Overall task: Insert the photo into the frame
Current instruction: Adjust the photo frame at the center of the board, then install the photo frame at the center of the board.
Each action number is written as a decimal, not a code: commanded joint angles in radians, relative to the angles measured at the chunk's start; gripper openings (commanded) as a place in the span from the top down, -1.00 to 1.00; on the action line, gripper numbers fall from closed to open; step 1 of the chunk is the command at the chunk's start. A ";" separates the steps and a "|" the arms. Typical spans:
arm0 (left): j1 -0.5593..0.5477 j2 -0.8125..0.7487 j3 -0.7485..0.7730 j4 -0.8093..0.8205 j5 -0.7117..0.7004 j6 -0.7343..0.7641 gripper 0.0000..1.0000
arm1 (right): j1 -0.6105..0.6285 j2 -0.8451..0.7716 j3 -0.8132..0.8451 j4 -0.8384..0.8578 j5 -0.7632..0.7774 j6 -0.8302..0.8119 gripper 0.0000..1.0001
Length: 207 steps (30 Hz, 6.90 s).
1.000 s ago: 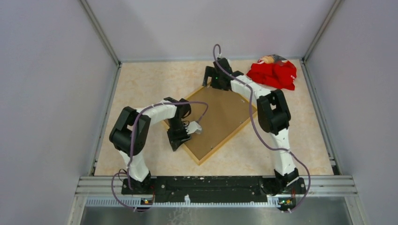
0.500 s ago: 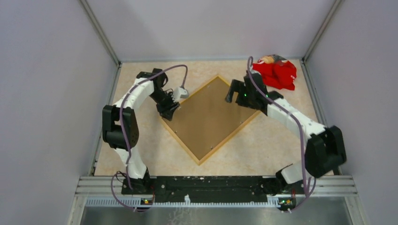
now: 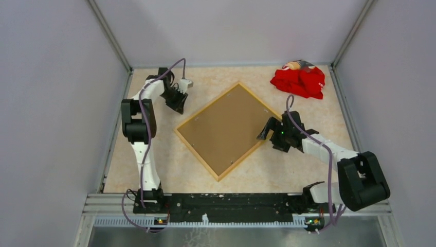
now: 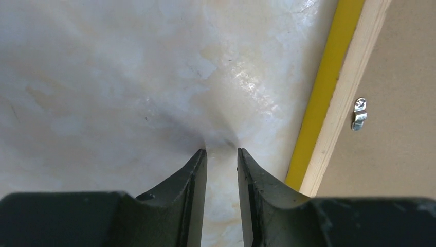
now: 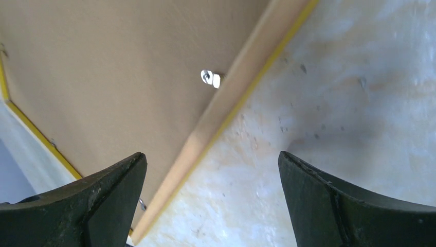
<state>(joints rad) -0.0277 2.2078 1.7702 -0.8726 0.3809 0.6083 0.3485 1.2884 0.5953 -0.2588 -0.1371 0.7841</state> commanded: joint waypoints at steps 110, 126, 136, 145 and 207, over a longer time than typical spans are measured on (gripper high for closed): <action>-0.044 -0.173 -0.429 0.003 0.407 -0.067 0.86 | 0.598 0.743 0.502 0.699 -0.171 0.059 -0.80; -0.046 -0.172 -0.427 -0.003 0.402 -0.065 0.87 | 0.598 0.805 0.554 0.694 -0.140 0.045 -0.80; -0.044 -0.184 -0.428 -0.012 0.396 -0.059 0.88 | 0.598 0.646 0.482 0.694 -0.150 0.024 -0.86; -0.044 -0.181 -0.429 -0.007 0.398 -0.061 0.89 | 0.593 0.613 0.389 0.704 -0.130 0.017 -0.90; -0.044 -0.186 -0.422 -0.019 0.408 -0.062 0.91 | 0.649 0.773 0.536 0.657 0.009 0.087 -0.84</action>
<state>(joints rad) -0.0605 2.0418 1.3621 -0.9436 0.8185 0.5179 0.9882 2.0190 1.1179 0.4351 -0.1665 0.8864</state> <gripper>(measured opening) 0.054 0.921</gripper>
